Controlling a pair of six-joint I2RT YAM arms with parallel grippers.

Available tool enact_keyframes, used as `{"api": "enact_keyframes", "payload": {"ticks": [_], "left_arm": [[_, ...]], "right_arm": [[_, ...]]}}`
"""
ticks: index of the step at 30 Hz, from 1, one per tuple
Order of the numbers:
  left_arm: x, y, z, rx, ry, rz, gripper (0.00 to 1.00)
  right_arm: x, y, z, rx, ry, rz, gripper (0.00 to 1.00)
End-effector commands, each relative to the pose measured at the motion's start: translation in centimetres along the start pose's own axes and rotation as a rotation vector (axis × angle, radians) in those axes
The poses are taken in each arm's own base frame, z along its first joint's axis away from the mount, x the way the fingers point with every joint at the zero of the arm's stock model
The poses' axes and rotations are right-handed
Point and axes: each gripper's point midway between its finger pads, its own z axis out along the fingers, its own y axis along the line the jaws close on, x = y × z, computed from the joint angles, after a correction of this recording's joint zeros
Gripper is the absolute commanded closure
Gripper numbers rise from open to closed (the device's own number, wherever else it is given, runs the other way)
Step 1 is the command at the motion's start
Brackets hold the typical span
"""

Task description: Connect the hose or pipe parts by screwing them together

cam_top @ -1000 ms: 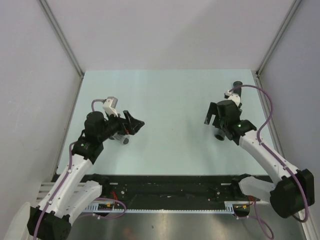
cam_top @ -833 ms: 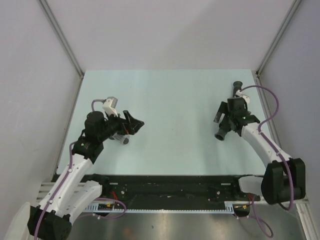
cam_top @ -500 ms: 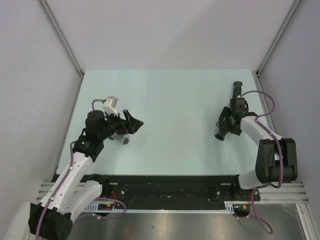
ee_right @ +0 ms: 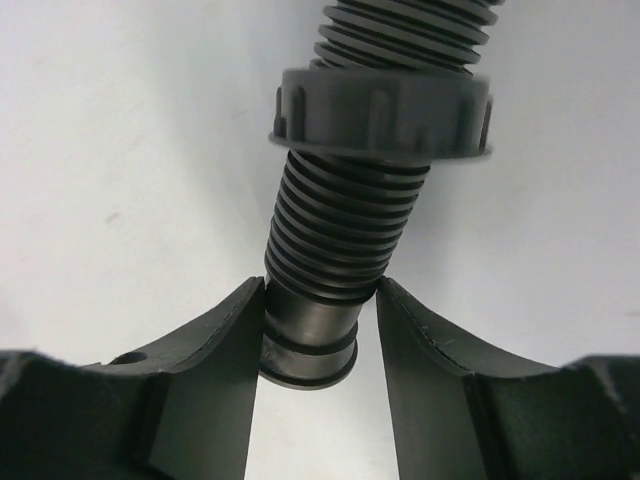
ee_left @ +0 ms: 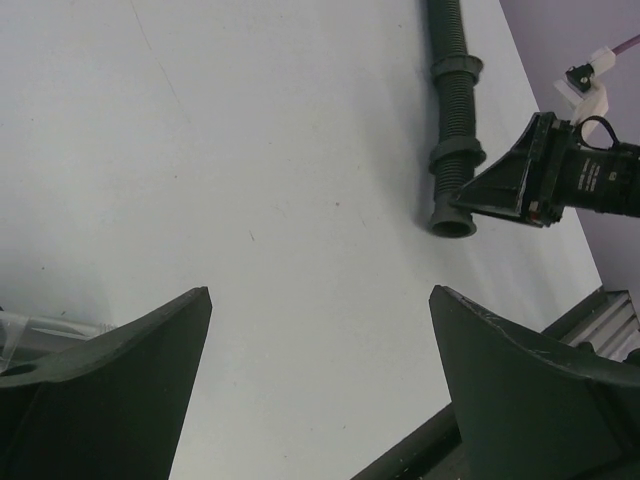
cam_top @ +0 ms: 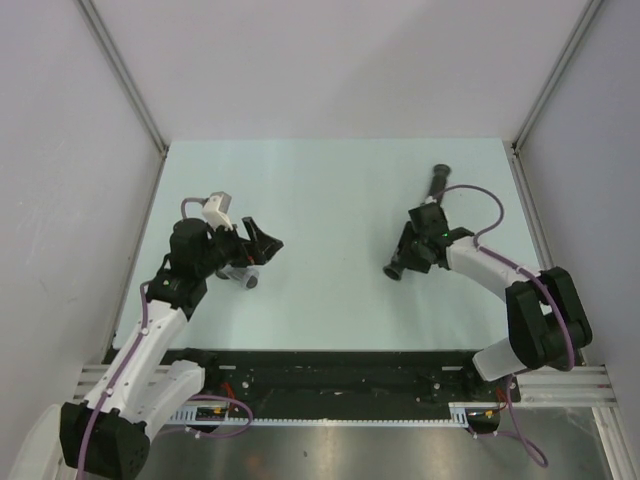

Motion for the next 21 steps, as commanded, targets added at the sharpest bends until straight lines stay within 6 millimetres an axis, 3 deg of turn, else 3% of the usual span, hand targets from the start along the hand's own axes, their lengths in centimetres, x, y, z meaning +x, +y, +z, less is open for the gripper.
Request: {"api": "enact_keyframes", "payload": {"ticks": [1, 3, 4, 5, 6, 8, 10, 15, 16, 17, 19, 20, 21], "left_arm": [[0.0, -0.1, -0.1, 0.018, 0.0, -0.016, 0.04], [0.1, 0.0, -0.1, 0.015, 0.0, -0.017, 0.04], [0.0, 0.0, -0.1, 0.012, -0.004, -0.014, 0.04], [0.1, 0.2, -0.1, 0.008, -0.002, -0.013, 0.04], [0.2, 0.2, -0.1, 0.008, -0.002, -0.01, 0.04], [0.3, 0.4, 0.0, 0.004, 0.003, -0.003, 0.05], [0.4, 0.7, 0.2, -0.011, 0.012, -0.001, 0.05], [1.0, 1.6, 1.7, -0.093, 0.044, -0.019, 0.04], [0.9, 1.7, 2.2, -0.117, 0.046, -0.021, 0.04], [-0.2, 0.6, 2.7, -0.114, 0.029, -0.019, 0.03], [0.7, -0.8, 5.0, -0.131, 0.084, 0.014, 0.02], [-0.7, -2.7, 5.8, -0.102, 0.068, 0.031, 0.01], [0.4, -3.3, 7.5, -0.117, 0.111, 0.062, 0.0]], "right_arm": [[1.2, 9.4, -1.2, -0.239, -0.023, 0.113, 0.52], [0.9, 12.2, -1.4, -0.316, -0.046, 0.135, 0.52], [0.9, 14.5, -2.3, -0.377, -0.056, 0.131, 0.49], [1.5, 15.5, -2.5, -0.404, -0.028, 0.138, 0.45], [1.8, 16.5, -3.0, -0.427, -0.025, 0.128, 0.35], [1.3, 17.2, -3.8, -0.445, -0.028, 0.119, 0.25], [0.6, 16.7, -4.2, -0.432, -0.041, 0.107, 0.14], [-3.1, 13.3, -4.1, -0.368, -0.13, -0.006, 0.12], [-3.4, 12.2, -3.3, -0.321, -0.119, -0.013, 0.12], [-6.1, 11.3, -3.1, -0.279, -0.171, 0.012, 0.12], [-7.5, 10.3, -1.7, -0.24, -0.189, 0.002, 0.13], [-8.8, 9.6, -1.3, -0.237, -0.195, 0.035, 0.13], [-9.8, 9.7, -1.0, -0.245, -0.206, 0.055, 0.13]]}}
